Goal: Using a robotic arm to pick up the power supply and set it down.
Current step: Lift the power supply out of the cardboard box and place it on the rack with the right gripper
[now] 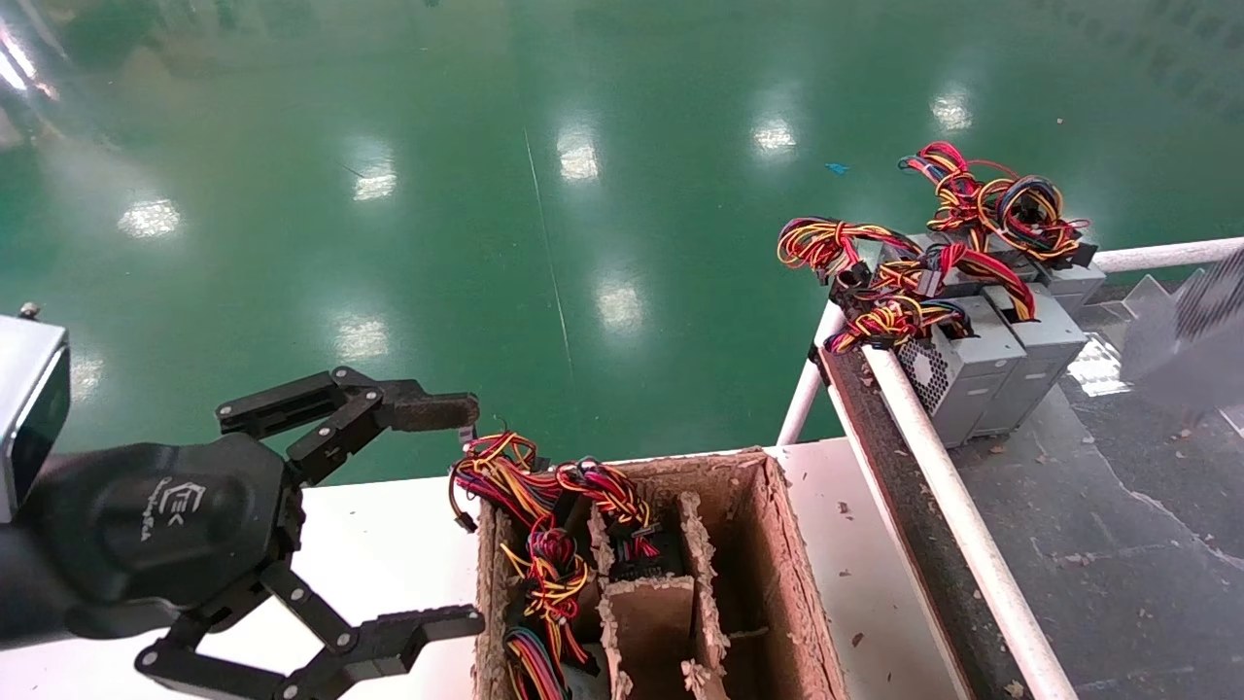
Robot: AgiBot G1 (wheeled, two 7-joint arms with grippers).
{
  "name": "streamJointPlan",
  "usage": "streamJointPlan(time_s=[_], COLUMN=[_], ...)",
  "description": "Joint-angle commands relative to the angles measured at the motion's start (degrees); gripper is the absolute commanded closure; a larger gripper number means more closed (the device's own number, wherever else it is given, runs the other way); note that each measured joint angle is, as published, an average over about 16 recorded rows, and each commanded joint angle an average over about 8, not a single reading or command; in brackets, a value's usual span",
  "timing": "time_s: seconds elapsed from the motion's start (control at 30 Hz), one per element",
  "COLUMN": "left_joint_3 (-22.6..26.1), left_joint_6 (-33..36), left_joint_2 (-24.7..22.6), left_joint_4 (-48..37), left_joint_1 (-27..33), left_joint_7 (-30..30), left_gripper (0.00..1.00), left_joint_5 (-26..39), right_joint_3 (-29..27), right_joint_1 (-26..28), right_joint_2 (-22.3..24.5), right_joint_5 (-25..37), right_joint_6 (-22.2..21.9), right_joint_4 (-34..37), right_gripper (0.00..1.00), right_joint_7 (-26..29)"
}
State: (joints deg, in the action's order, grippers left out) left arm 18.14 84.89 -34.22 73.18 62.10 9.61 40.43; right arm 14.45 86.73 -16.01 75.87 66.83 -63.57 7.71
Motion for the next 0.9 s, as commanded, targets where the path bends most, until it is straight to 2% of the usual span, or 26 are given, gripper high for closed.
streamJointPlan(time_s=[0.03,0.27,0.47,0.67,0.9], left_joint_3=[0.0,0.0,0.0,0.0,0.1], left_joint_6=[0.0,0.0,0.0,0.0,0.0], left_joint_2=[0.0,0.0,0.0,0.0,0.0], left_joint_4=[0.0,0.0,0.0,0.0,0.0], left_joint_1=[0.0,0.0,0.0,0.0,0.0], left_joint_7=[0.0,0.0,0.0,0.0,0.0], left_gripper=[0.0,0.0,0.0,0.0,0.0], left_joint_5=[0.0,0.0,0.0,0.0,0.0], right_joint_3=[0.3,0.9,1.5,3.0,4.5], right_joint_1=[-1.6,-7.1,-8.7,-6.7,-2.3], right_joint_2=[0.6,-0.8,-3.4,-6.5,-9.0], right_joint_5=[-0.4,-1.2,0.1,3.0,6.1], right_joint_6=[0.7,-2.8,-6.6,-7.7,-6.7], right_joint_4=[0.9,0.7,-0.1,1.4,5.2], right_gripper=[1.0,1.0,1.0,1.0,1.0], right_joint_7=[-0.1,-0.3,-0.8,-0.5,-0.8])
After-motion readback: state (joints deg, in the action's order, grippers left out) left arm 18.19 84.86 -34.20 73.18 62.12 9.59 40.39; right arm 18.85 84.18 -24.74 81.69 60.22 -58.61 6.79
